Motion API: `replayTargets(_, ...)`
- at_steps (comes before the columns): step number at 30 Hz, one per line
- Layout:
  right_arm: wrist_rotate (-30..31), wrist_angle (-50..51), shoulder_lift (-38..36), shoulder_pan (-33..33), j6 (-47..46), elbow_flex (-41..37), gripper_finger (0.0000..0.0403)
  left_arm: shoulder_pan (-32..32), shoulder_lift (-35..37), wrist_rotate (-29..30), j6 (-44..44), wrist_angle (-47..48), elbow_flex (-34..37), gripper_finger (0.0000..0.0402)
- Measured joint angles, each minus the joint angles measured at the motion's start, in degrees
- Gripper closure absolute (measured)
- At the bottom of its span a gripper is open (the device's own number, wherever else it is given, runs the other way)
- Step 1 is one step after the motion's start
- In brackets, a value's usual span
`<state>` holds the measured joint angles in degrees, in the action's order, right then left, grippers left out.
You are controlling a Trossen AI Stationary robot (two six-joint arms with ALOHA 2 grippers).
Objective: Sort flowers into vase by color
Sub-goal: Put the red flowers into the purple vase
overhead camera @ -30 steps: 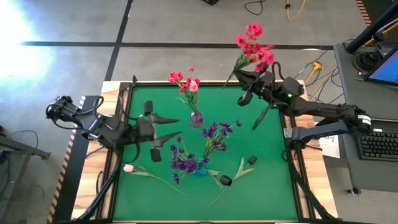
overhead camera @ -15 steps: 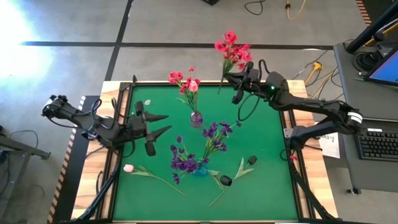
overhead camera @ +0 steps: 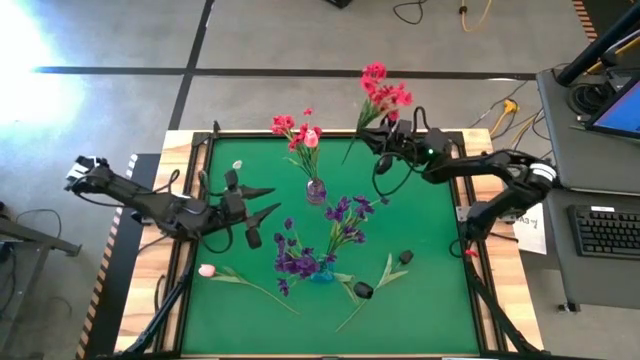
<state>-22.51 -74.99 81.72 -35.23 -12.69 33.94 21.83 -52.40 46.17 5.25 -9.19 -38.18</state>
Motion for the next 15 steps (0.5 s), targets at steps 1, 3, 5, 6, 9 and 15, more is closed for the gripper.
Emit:
replayTargets(1, -0.04, -1.98, 1.04, 0.17, -0.79, -0.40, 0.0391, -0.64, -0.01, -0.02, -0.64, -0.64, 1.24, 0.0245)
replayTargets(3, 0.00, -5.17, 3.12, 1.09, -1.60, -0.98, 0.0391, -1.76, -0.02, -0.04, -2.18, -2.45, 3.89, 0.0245)
replayTargets(5, -0.14, -8.12, 5.12, 2.25, -1.96, -1.18, 0.0391, -2.47, -0.02, -0.11, -4.05, -5.05, 6.51, 0.0245)
replayTargets(6, -0.34, -9.26, 5.93, 2.83, -1.92, -1.20, 0.0391, -2.69, -0.02, -0.11, -5.06, -6.04, 7.80, 0.0245)
replayTargets(9, -0.38, -11.86, 8.11, 3.88, -2.28, -0.50, 0.0391, -3.00, -0.04, -0.15, -7.44, -8.65, 10.88, 0.0245)
replayTargets(15, -0.18, -13.35, 11.11, 6.49, -2.73, 2.65, 0.0391, -3.16, -0.71, -0.17, -8.80, -12.72, 14.05, 0.0245)
